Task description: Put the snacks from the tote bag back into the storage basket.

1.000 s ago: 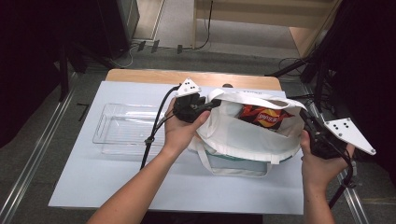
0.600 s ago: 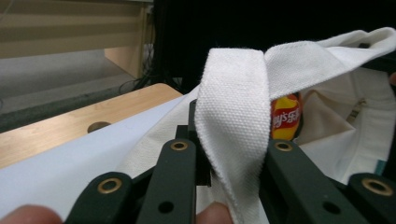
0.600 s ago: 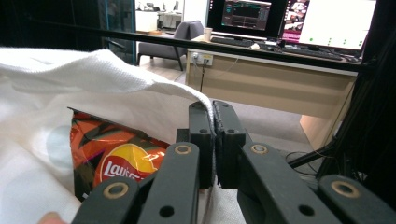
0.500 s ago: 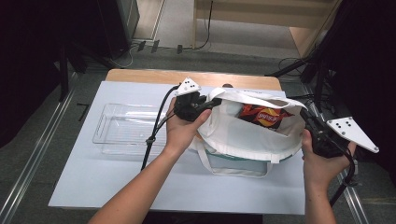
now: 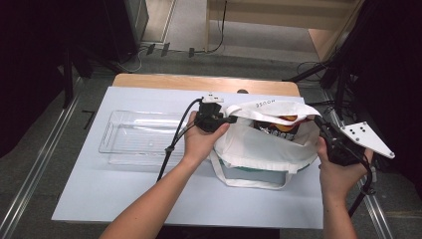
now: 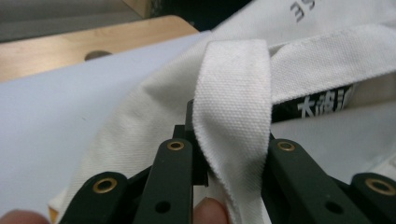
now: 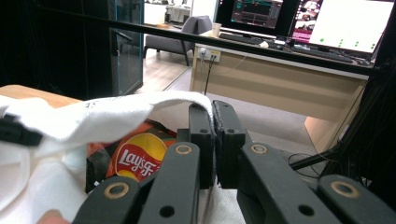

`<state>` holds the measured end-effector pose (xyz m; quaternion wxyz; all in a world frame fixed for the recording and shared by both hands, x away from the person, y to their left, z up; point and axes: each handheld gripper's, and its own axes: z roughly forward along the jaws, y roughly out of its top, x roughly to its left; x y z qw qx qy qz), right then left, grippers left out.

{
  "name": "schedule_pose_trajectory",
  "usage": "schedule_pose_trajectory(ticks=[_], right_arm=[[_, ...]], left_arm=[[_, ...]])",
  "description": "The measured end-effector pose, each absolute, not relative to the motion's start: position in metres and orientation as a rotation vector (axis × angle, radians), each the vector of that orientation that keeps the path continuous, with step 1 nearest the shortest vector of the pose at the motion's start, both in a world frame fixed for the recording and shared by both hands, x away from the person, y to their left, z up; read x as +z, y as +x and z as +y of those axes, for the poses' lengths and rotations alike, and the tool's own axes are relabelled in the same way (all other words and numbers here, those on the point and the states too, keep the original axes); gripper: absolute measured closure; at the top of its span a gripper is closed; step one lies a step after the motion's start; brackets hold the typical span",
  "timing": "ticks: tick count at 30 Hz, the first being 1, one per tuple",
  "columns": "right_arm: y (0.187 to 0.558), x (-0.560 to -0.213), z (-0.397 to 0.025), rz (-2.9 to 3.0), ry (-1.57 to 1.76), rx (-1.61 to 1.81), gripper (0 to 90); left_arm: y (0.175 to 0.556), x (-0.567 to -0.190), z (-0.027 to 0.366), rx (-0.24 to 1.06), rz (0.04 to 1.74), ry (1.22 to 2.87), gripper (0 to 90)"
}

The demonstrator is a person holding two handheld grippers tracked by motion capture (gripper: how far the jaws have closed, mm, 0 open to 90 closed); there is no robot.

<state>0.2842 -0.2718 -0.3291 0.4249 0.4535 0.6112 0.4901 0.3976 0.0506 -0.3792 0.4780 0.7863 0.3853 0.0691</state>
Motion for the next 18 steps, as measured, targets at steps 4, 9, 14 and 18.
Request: schedule_pose_trajectory(ticks=[4,9,14,18], right_arm=[[0.29,-0.333,-0.275,1.53,1.131,1.221,88.2],[0.305,-0.334,-0.284,1.508,1.164,1.197,85.9],[0.331,-0.336,-0.294,1.565,1.227,1.164,84.6],[0.349,-0.346,-0.295,1.647,1.311,1.114,88.6]], left_arm=[[0.392,-0.389,0.048,0.132,0.914,1.959,81.4],[0.377,-0.376,0.053,0.189,0.817,1.935,82.7],[0.366,-0.353,0.064,0.22,0.702,1.881,84.1],[0.363,-0.346,0.067,0.179,0.646,1.856,84.4]])
